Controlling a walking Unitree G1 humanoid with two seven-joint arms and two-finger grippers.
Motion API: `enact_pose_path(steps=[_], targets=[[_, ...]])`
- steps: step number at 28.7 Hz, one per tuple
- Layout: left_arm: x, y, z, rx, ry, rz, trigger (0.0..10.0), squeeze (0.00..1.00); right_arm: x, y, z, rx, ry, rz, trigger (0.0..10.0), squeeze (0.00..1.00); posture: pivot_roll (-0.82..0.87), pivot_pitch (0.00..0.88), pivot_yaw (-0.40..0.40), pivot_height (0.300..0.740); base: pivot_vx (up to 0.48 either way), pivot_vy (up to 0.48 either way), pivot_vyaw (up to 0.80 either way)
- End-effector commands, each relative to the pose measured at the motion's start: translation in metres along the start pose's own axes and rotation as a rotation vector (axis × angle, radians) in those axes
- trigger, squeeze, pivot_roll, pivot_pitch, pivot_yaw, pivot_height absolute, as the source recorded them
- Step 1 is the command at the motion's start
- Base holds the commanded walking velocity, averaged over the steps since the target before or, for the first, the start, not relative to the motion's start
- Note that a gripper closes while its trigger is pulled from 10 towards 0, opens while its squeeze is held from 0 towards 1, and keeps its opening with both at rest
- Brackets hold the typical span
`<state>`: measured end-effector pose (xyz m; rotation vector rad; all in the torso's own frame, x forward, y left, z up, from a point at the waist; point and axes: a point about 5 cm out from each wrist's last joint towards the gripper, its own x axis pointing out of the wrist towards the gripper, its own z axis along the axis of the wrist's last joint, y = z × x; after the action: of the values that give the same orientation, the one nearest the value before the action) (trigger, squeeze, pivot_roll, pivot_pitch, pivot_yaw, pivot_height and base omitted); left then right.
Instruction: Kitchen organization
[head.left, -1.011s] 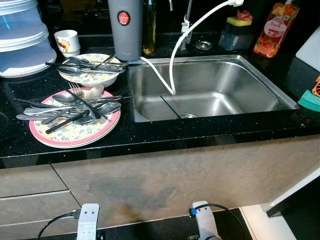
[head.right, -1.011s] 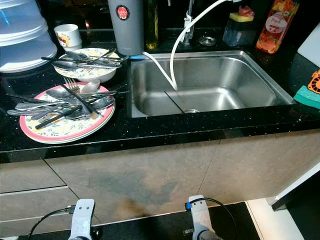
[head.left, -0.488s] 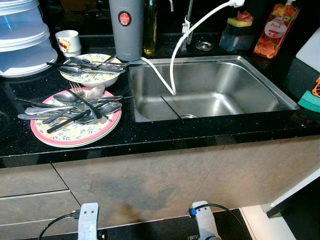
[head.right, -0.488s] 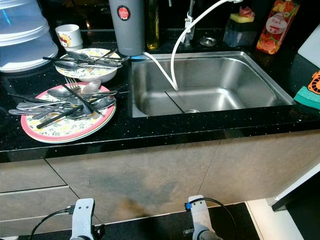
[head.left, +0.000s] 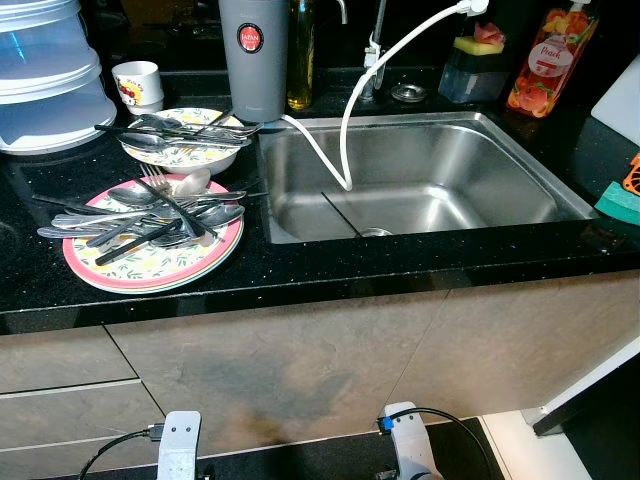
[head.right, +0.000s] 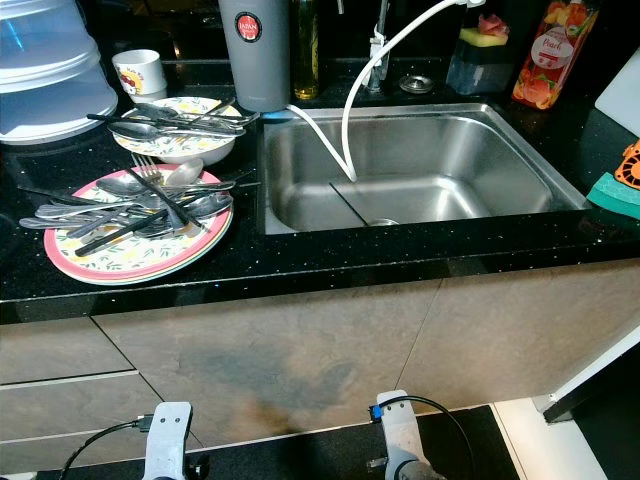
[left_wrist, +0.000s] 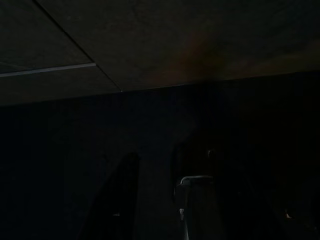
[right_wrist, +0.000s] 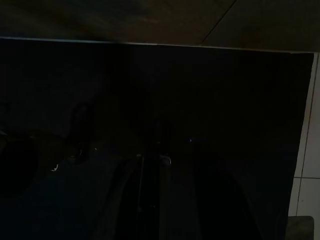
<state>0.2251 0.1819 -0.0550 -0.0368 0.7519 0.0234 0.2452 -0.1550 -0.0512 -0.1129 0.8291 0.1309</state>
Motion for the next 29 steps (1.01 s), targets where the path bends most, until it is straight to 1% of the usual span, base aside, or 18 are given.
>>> enact_pose_path(steps=[1,12,15,16,18,19,20,21,23,24,27,29], targets=[[-0.002,0.002,-0.011,0.010,0.037,0.002,10.0,0.00,-0.001,0.000,-0.009,0.009,0.029,0.002,10.0,0.00,-0.01,0.186,-0.011,0.740,0.000,0.000,0.00],[-0.002,0.001,-0.007,0.023,0.013,-0.018,10.0,0.00,-0.001,0.001,-0.007,0.048,0.019,-0.003,10.0,0.00,-0.01,0.187,-0.006,0.740,0.000,0.000,0.00],[-0.002,0.001,-0.006,0.022,0.009,-0.024,10.0,0.00,-0.001,0.002,-0.007,0.096,-0.006,0.000,10.0,0.00,-0.01,0.185,-0.006,0.740,0.000,0.000,0.00],[-0.002,0.001,-0.006,0.022,0.009,-0.024,10.0,0.00,-0.001,0.002,-0.007,0.096,-0.006,0.000,10.0,0.00,-0.01,0.185,-0.006,0.740,0.000,0.000,0.00],[-0.002,0.001,-0.005,0.020,0.006,-0.015,10.0,0.00,-0.001,0.002,-0.006,0.126,-0.022,-0.004,10.0,0.00,-0.01,0.186,-0.007,0.740,0.000,0.000,0.00],[-0.002,0.001,-0.005,0.021,0.004,-0.007,10.0,0.00,-0.001,0.002,-0.007,0.176,-0.028,-0.004,10.0,0.00,-0.01,0.186,-0.007,0.740,0.000,0.000,0.00],[-0.002,0.001,-0.004,0.020,-0.001,-0.007,10.0,0.00,-0.001,0.003,-0.007,0.198,-0.029,-0.001,10.0,0.00,-0.01,0.186,-0.007,0.740,0.000,0.000,0.00],[-0.001,0.000,-0.003,0.018,-0.010,-0.009,10.0,0.00,-0.001,0.005,-0.008,0.253,-0.037,0.010,10.0,0.00,-0.01,0.186,-0.009,0.740,0.000,0.000,0.00],[-0.001,-0.001,0.001,0.008,-0.034,-0.015,10.0,0.00,-0.002,0.006,-0.008,0.324,-0.054,0.023,10.0,0.00,-0.01,0.186,-0.010,0.740,0.000,0.000,0.00],[-0.001,-0.001,0.001,0.008,-0.034,-0.015,10.0,0.00,-0.002,0.006,-0.008,0.324,-0.054,0.023,10.0,0.00,-0.01,0.186,-0.010,0.740,0.000,0.000,0.00],[-0.001,-0.002,0.004,-0.011,-0.062,-0.024,10.0,0.00,-0.002,0.006,-0.007,0.365,-0.072,0.015,10.0,0.00,-0.01,0.186,-0.011,0.740,0.000,0.000,0.00],[-0.001,-0.003,0.006,-0.019,-0.077,-0.024,10.0,0.00,-0.002,0.006,-0.008,0.370,-0.069,0.003,10.0,0.00,-0.01,0.186,-0.011,0.740,0.000,0.000,0.00]])
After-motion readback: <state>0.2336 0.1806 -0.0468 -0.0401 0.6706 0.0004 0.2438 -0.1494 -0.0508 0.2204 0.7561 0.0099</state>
